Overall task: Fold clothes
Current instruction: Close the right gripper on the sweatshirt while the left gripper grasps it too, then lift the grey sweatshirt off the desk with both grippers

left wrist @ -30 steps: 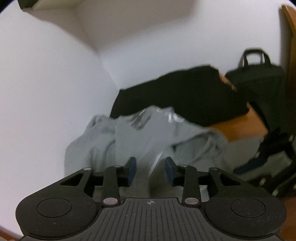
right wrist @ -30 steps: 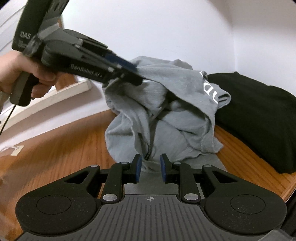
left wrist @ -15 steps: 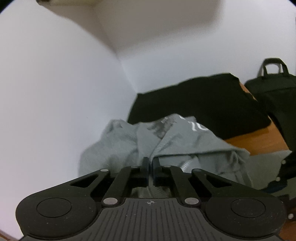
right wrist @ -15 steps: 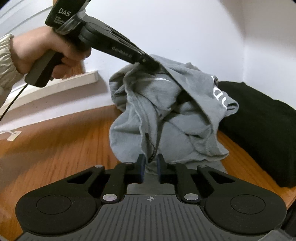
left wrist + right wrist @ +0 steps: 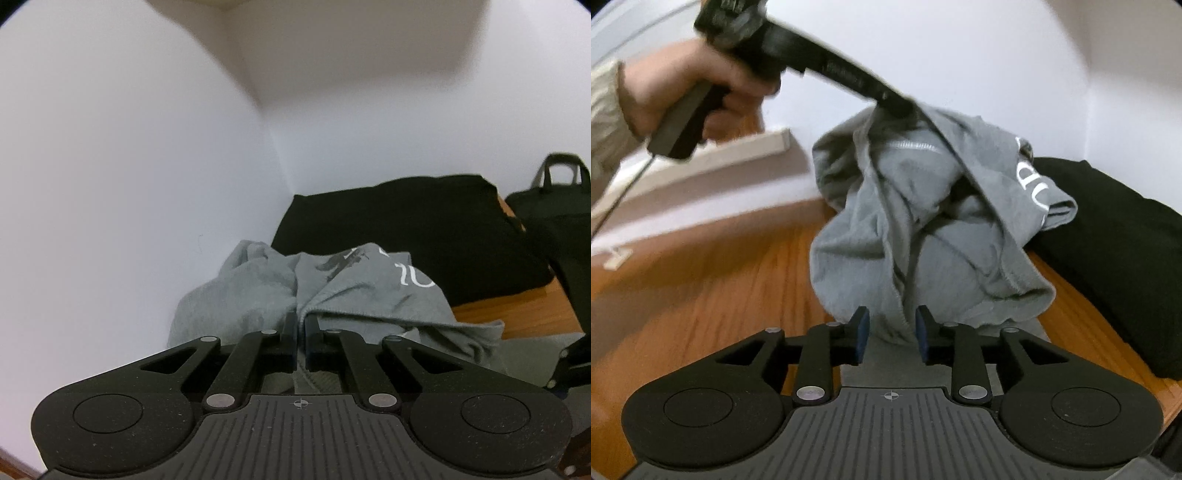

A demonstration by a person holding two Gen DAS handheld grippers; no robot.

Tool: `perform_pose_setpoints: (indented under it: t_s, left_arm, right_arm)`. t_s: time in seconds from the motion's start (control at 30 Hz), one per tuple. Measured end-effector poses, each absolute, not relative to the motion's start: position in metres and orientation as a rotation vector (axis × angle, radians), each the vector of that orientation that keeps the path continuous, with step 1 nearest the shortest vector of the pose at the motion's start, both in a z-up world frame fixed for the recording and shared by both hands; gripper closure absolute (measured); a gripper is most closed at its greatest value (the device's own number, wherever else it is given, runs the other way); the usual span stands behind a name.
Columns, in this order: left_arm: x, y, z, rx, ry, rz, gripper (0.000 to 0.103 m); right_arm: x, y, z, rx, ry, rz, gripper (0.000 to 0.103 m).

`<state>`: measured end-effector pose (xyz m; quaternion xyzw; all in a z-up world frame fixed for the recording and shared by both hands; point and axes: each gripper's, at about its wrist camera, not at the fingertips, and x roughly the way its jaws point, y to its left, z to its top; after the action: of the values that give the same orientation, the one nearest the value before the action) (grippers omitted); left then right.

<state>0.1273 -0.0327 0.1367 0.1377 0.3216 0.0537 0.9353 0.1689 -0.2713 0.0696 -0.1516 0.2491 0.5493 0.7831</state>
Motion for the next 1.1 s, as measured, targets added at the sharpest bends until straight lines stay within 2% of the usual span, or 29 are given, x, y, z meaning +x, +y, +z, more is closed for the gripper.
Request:
perform_pose_setpoints:
  t_s: [0.03, 0.07, 0.1, 0.27, 0.57, 0.9, 1.1]
  left_arm:
    - [0.125, -0.031, 0.139, 0.271, 0.656, 0.108, 0.100]
    - [0.122, -0.030, 0.143, 0.264, 0.644, 0.114, 0.100]
    - [0.118, -0.029, 0.148, 0.262, 0.623, 0.127, 0.100]
    - [0.088, -0.022, 0.191, 0.222, 0.499, 0.166, 0.101]
    - [-0.005, -0.014, 0.326, 0.160, 0.221, 0.242, 0.101]
    - [-0.142, -0.059, 0.496, 0.265, -0.025, 0.380, 0.101]
    - [-0.224, -0.086, 0.575, 0.294, -0.155, 0.447, 0.101]
  right_arm:
    - [0.170, -0.271, 0.069, -0.341, 0.533, 1.174, 0.080]
    - [0.174, -0.273, 0.071, -0.319, 0.543, 1.174, 0.098]
    - [0.178, -0.275, 0.072, -0.293, 0.555, 1.175, 0.099]
    - [0.189, -0.290, 0.120, -0.223, 0.481, 1.153, 0.100]
    - [0.166, -0.307, 0.282, -0.257, 0.151, 1.090, 0.100]
    - [0.060, -0.344, 0.458, -0.254, -0.234, 1.072, 0.100]
    - [-0.011, -0.384, 0.536, -0.227, -0.435, 1.070, 0.101]
